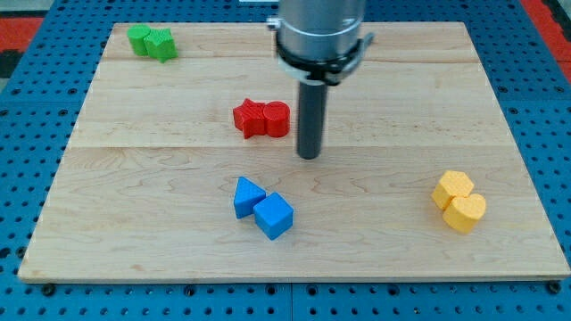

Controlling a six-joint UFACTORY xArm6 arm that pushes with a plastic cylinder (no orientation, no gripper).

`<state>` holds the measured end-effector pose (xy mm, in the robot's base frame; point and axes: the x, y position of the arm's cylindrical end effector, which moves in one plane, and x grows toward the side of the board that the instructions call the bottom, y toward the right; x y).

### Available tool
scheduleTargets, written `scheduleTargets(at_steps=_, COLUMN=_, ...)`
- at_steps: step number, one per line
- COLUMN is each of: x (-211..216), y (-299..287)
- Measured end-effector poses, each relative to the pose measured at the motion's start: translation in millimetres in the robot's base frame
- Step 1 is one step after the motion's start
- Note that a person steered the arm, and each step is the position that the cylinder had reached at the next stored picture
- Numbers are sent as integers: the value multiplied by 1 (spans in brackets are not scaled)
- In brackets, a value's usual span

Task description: Separate the blue blocks

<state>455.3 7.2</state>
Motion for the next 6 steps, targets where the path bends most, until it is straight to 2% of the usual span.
scheduleTargets(at_steps=1, x=0, y=-57)
scheduleTargets(at_steps=2, x=12, y=-34)
scheduleTargets(at_steps=3, x=54, y=43)
scheduleTargets(at_steps=4, x=96, y=15)
scheduleTargets(at_steps=5, x=106, y=-31)
scheduleTargets(at_steps=6, x=110, y=-105)
